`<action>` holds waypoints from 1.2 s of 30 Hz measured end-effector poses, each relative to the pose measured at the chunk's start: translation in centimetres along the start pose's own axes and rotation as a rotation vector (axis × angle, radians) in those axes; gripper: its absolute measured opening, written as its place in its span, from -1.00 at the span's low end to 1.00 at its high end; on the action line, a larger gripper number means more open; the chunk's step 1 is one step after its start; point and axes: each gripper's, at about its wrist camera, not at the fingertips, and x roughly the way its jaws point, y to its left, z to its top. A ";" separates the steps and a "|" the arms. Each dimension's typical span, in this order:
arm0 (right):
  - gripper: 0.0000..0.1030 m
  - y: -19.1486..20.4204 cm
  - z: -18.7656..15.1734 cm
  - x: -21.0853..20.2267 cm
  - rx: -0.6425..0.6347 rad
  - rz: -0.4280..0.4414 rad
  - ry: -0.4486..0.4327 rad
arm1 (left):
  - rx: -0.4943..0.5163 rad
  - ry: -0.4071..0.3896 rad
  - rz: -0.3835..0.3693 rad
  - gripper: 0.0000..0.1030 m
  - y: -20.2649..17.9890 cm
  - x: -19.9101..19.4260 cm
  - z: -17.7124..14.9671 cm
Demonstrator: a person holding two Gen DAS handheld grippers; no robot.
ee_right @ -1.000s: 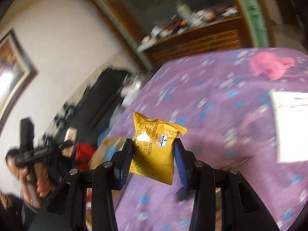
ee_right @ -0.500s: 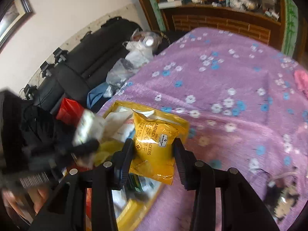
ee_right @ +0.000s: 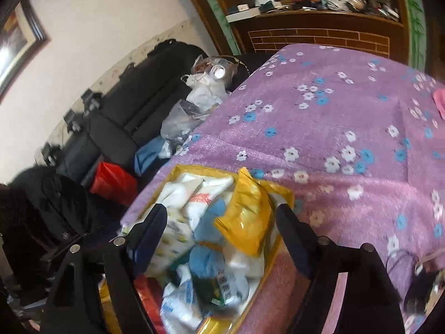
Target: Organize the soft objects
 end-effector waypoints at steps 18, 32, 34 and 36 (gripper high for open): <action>0.62 0.0 -12.8 -8.0 -0.009 -0.219 0.107 | 0.217 0.234 0.225 0.41 -4.6 -4.8 -11.5; 0.63 1.9 -13.4 -6.7 -0.031 -0.231 0.112 | 0.209 0.187 0.283 0.41 -2.3 -6.2 -12.3; 0.63 2.2 -13.6 -6.6 -0.036 -0.229 0.114 | 0.206 0.186 0.271 0.41 -2.0 -6.1 -12.2; 0.63 2.7 -13.4 -6.3 -0.051 -0.232 0.109 | 0.202 0.184 0.262 0.41 -1.7 -6.1 -12.1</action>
